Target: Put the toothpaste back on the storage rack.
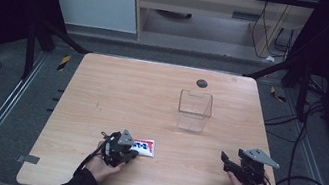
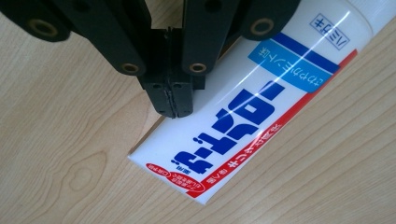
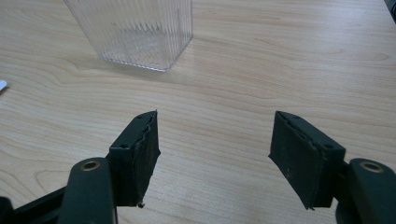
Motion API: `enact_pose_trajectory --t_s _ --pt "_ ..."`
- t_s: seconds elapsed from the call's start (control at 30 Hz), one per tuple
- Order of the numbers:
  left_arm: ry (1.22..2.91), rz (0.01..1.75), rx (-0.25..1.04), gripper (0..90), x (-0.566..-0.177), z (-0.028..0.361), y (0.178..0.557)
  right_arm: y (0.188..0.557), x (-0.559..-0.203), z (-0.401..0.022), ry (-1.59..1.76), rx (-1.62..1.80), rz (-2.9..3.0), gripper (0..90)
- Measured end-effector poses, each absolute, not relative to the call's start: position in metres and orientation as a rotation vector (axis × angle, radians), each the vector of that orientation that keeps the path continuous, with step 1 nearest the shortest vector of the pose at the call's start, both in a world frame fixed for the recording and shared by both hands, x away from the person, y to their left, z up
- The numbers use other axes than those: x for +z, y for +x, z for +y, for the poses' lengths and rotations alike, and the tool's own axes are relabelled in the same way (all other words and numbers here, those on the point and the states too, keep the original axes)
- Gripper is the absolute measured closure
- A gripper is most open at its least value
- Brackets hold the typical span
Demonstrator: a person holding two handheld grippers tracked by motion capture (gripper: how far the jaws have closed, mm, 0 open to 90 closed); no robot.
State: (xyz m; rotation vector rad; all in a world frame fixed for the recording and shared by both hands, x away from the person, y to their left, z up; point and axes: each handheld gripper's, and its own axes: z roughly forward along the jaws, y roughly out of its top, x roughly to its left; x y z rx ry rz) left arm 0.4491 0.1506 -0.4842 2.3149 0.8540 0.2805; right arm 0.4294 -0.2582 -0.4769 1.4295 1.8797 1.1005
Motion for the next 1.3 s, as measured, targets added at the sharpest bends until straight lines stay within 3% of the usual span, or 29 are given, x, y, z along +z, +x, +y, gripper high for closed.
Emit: enact_pose_trajectory --t_s 0.2,0.43,0.7,1.3 --pt "2.247 0.859 0.329 89.7 -0.461 0.16 0.45 0.43 -0.478 -0.259 1.435 1.098 1.878 32.5" --pt "2.211 0.969 0.41 89.6 -0.45 0.196 0.478 0.43 -0.478 -0.259 1.446 1.099 1.876 32.5" --pt "2.258 1.051 0.379 89.6 -0.466 0.212 0.499 0.431 -0.479 -0.26 1.438 1.087 1.882 32.6" --pt "2.308 1.01 0.342 89.6 -0.468 0.212 0.492 0.431 -0.479 -0.26 1.434 1.088 1.888 32.6"
